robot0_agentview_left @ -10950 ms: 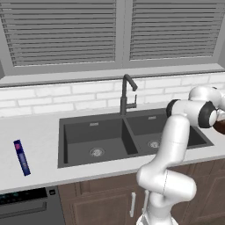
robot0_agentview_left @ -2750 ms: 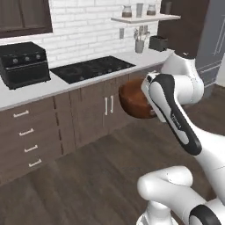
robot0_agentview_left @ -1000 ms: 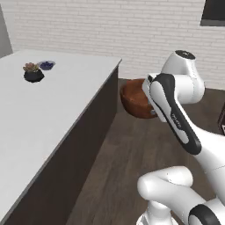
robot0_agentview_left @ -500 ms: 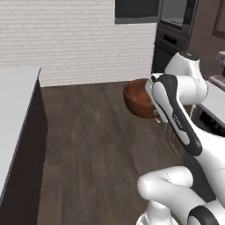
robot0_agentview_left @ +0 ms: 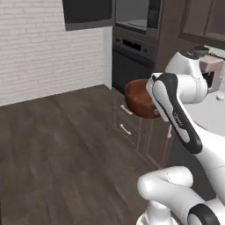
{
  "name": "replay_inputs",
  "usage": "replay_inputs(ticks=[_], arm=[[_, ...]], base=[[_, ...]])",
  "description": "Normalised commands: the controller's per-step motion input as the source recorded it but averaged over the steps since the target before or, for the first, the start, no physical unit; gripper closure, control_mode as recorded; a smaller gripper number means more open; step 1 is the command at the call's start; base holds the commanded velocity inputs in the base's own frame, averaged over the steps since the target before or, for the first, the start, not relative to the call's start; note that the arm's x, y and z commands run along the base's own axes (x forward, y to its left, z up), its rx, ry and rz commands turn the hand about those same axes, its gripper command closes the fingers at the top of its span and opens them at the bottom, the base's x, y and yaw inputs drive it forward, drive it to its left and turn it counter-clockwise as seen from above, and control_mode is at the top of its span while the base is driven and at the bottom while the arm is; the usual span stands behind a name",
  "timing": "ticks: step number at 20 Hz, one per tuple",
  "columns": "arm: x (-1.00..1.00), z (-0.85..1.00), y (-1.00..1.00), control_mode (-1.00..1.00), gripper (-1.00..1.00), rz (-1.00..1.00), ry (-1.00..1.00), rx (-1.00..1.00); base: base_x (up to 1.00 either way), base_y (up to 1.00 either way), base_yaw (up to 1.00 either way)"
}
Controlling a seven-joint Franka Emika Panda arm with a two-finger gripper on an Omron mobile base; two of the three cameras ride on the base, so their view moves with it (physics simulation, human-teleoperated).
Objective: Pick the sweet potato from the sink and place it in the bowl. Then pick the bowl and place it in the microwave. Then close the microwave door and press the start button.
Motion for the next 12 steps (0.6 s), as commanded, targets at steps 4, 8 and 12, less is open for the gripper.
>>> replay_inputs(ticks=[4, 8, 12], arm=[[0.00, 0.00, 0.00, 1.00, 1.00, 0.00, 0.00, 0.00], [0.00, 0.00, 0.00, 1.00, 1.00, 0.00, 0.00, 0.00], [0.00, 0.00, 0.00, 1.00, 1.00, 0.00, 0.00, 0.00]], base=[[1.00, 0.73, -0.52], [1.00, 0.95, -0.57], [0.91, 0.91, -0.61]])
